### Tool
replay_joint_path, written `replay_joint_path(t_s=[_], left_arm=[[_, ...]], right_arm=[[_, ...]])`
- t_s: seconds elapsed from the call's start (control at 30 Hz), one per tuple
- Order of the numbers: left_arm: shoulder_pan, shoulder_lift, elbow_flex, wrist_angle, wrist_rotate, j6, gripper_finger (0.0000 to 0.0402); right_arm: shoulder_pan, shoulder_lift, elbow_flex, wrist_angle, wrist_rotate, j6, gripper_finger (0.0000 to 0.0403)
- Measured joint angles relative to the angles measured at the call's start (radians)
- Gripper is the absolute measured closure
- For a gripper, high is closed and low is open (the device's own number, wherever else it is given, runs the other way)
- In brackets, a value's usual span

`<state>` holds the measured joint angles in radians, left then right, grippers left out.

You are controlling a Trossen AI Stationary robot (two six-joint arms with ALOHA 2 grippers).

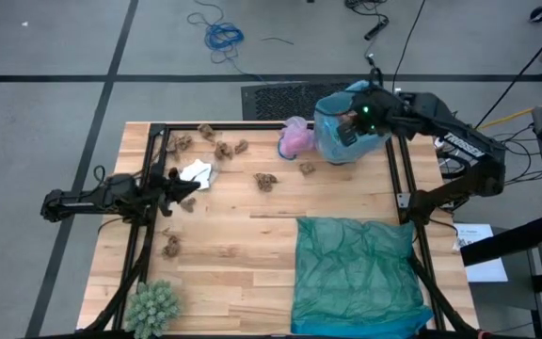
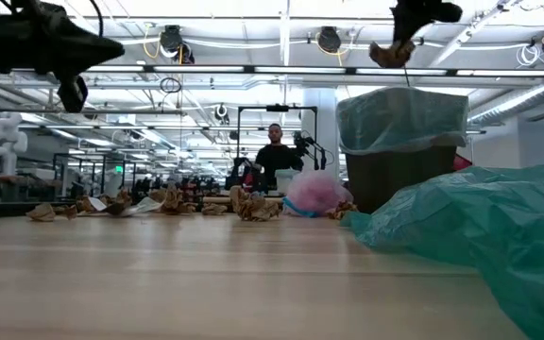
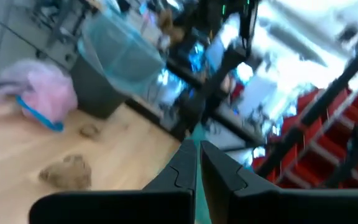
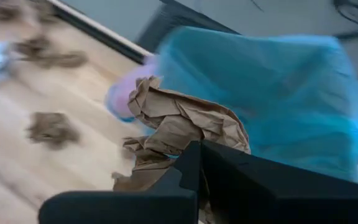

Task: Place trash/remove bag and relplace
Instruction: Put the brown napkin into the black trash bin

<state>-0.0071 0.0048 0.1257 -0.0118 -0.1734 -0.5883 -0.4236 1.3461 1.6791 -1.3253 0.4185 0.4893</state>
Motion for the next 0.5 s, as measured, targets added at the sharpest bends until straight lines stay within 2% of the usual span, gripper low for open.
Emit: replay_joint_path(t_s=[0.13,0.23,0.4,0.5], left_arm=[[0.000,0.000,0.000,0.068,-0.064,-0.008,0.0381],[0.000,0.000,0.000,0.120,-0.081,-0.007,0.0381],[0.000,0.000,0.000,0.133,-0.092,-0.007,0.0381],[0.000,0.000,0.000,0.134,-0.093,-0.007,0.0381]], right_arm=[[-0.090,0.026,0.000,-0.007,-0.002,-0.029,0.0398],[-0.141,0.049,0.000,-0.009,-0.013,-0.053,0.0380],[-0.205,0.096,0.000,-0.004,-0.113,-0.088,0.0319],[-0.218,0.122,0.000,0.003,-0.117,-0.146,0.0269]])
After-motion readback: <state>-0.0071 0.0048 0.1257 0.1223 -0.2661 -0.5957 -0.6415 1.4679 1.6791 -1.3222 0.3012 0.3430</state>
